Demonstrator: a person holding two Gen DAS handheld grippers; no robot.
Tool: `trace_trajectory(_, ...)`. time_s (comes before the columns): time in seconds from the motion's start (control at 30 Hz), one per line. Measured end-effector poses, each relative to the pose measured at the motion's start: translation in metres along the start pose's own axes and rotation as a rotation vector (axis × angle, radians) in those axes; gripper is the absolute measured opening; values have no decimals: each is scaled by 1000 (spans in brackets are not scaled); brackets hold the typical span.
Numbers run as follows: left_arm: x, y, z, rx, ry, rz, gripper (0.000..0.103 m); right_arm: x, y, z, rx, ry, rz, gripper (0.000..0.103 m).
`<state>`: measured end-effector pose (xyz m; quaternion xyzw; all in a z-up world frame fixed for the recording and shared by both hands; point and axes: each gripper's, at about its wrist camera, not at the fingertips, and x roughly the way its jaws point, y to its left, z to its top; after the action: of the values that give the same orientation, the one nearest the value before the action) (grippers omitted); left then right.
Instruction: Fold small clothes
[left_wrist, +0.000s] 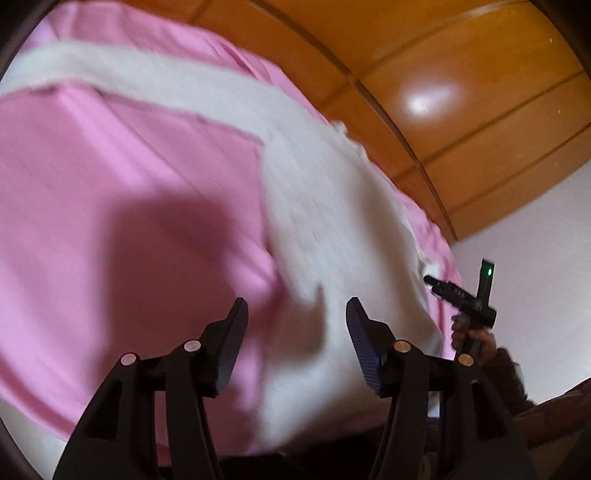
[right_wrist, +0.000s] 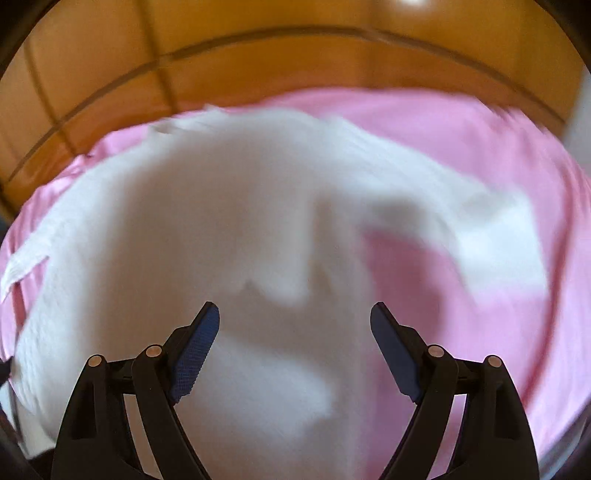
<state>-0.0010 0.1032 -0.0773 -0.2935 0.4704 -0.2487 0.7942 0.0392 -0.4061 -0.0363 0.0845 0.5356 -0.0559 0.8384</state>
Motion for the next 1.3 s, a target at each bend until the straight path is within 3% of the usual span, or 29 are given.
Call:
trace_trajectory(0.07,10,-6,-5,4,36,-22,53,-12,-22,-33,83,49,91,83)
trace_trajectory(0.13,17,-9,-4,3,64,-44,44,-16,-27,-62,132,91,185,83)
trace_trajectory(0.2,25,-9,-3,25,91,-18,6,-17,-13,-86,110,115,223,73)
trace_trajectory(0.23,26,-9,0,37,91,8,6,-20,-3,-95,68,110,206,55)
trace_trajectory(0.27,26,-11,-4,41,88,16,6,-23,5,-100,36,117,208,20)
trace_trajectory(0.3,20,-14,2,41,72,19,5,-27,6,-100,38,125,233,5)
trace_trajectory(0.37,-2,-17,1,53,32,0,5,-48,7,-94,11,76,256,5)
trace_trajectory(0.47,-22,-17,4,83,16,51,5,-72,0,-93,-49,64,309,5)
trace_trajectory(0.63,12,11,-16,43,132,221,6,-46,2,-115,-126,208,282,5)
trace_trajectory(0.73,13,18,-13,-3,120,199,21,-42,-2,-107,-110,204,281,7)
trace_trajectory(0.8,-1,14,-2,-7,54,225,46,-53,-12,-90,-71,118,285,27)
trace_trajectory(0.83,-6,11,3,0,25,240,47,-58,-23,-83,-47,63,246,59)
trace_trajectory(0.87,-14,9,11,3,-4,247,47,-60,-34,-69,-8,-12,179,71)
trace_trajectory(0.97,-29,3,25,-6,-89,272,47,-43,-52,-34,23,-109,-3,71)
trace_trajectory(1.03,-30,-3,33,-36,-144,253,47,-23,-56,-15,-2,-136,-85,71)
trace_trajectory(1.1,-20,-13,35,-35,-151,239,51,4,-57,4,-62,-139,-196,71)
trace_trajectory(1.2,-4,-29,36,6,-108,224,54,40,-64,17,-142,-81,-323,62)
trace_trajectory(1.23,6,-37,38,26,-85,228,55,47,-66,22,-162,-66,-362,51)
trace_trajectory(1.27,12,-41,39,35,-73,227,55,49,-70,23,-168,-61,-379,30)
trace_trajectory(1.3,23,-50,41,57,-46,216,55,49,-77,27,-169,-59,-403,15)
